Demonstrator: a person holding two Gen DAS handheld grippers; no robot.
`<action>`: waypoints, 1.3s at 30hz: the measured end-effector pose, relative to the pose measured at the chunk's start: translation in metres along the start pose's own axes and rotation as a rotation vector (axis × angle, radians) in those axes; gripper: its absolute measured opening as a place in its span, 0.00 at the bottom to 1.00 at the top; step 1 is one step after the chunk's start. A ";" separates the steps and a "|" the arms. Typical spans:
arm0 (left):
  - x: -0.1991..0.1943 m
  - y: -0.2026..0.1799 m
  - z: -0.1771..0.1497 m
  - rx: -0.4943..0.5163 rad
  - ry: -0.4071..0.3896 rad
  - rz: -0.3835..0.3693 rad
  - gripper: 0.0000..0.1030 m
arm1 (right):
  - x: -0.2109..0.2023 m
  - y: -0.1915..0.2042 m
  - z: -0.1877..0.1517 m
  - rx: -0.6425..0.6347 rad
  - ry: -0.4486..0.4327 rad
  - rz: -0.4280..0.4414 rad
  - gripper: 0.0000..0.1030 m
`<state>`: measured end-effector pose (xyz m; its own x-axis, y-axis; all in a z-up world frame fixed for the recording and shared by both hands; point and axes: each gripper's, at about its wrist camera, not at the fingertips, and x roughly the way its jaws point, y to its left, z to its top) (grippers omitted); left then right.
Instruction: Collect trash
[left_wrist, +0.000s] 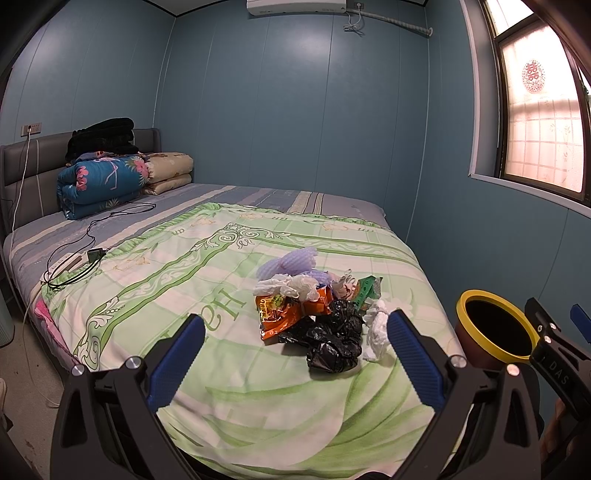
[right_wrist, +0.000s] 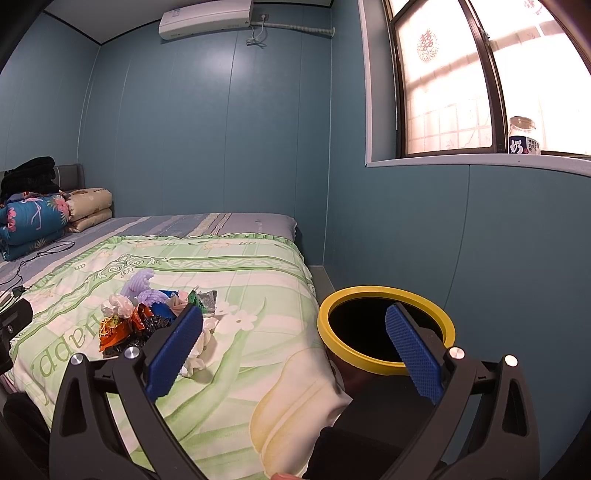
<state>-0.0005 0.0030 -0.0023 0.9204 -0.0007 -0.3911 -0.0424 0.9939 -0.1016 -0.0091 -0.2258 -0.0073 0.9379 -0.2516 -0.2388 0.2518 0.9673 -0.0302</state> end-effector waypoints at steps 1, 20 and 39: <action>0.000 0.000 0.000 0.000 0.000 0.000 0.92 | 0.000 0.000 0.000 0.000 0.000 0.000 0.92; 0.000 0.000 0.000 0.002 0.000 0.000 0.92 | 0.000 0.000 0.000 0.000 0.000 -0.001 0.92; 0.021 0.012 0.003 0.009 0.073 -0.052 0.92 | 0.019 -0.007 0.009 0.028 0.024 0.131 0.92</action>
<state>0.0197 0.0157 -0.0088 0.8906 -0.0599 -0.4509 0.0083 0.9933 -0.1154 0.0094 -0.2378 -0.0025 0.9574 -0.1224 -0.2617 0.1348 0.9904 0.0298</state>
